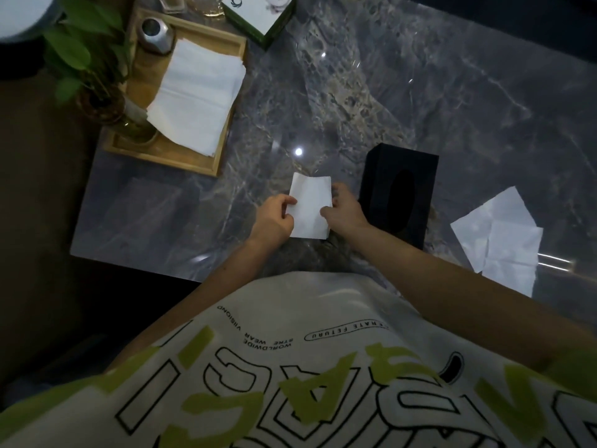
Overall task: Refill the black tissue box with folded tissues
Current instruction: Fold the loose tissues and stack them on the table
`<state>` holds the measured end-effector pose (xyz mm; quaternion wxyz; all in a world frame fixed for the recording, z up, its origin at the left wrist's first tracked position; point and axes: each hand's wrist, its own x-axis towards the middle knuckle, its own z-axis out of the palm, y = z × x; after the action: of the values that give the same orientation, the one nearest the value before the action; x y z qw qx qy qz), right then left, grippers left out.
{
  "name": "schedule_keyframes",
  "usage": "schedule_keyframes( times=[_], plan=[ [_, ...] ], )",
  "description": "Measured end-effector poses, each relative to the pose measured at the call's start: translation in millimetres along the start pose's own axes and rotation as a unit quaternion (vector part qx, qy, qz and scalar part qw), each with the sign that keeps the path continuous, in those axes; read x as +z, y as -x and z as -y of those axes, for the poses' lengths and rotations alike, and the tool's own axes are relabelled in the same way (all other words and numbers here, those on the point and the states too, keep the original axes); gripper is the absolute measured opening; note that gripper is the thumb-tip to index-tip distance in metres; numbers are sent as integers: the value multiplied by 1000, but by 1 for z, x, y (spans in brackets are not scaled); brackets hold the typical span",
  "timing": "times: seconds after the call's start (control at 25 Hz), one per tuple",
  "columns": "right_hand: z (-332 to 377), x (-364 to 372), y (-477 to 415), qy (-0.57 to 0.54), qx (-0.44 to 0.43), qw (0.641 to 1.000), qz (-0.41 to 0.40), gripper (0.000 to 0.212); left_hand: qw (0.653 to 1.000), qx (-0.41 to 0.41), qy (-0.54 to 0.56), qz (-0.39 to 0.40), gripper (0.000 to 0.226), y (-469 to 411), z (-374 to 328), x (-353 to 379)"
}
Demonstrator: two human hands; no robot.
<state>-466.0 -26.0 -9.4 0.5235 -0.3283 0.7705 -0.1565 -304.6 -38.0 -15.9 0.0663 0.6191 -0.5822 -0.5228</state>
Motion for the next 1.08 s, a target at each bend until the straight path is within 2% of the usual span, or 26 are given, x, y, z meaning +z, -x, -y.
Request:
schedule_keyframes(
  times=[0.16, 0.4, 0.56, 0.68, 0.84, 1.08],
  plan=[
    [-4, 3, -1, -8, 1, 1000, -8, 56, 998, -5, -42, 36, 39, 0, 3, 1],
    [-11, 2, 0, -8, -9, 1000, -9, 45, 997, 9, -59, 44, 43, 4, 2, -1],
    [-15, -7, 6, -18, -41, 999, -20, 35, 997, 18, -69, 24, 46, 11, -1, -1],
    [-16, -23, 16, -90, -79, 992, -38, 28, 997, 34, -66, -29, 47, 14, -12, -1],
    [-26, -65, 32, -195, -117, 969, -100, 32, 993, 98, -25, -58, 45, 16, -50, 14],
    [-80, -155, 59, -184, -166, 945, -213, 31, 980, 193, 6, -52, 39, 22, -126, 83]
  ],
)
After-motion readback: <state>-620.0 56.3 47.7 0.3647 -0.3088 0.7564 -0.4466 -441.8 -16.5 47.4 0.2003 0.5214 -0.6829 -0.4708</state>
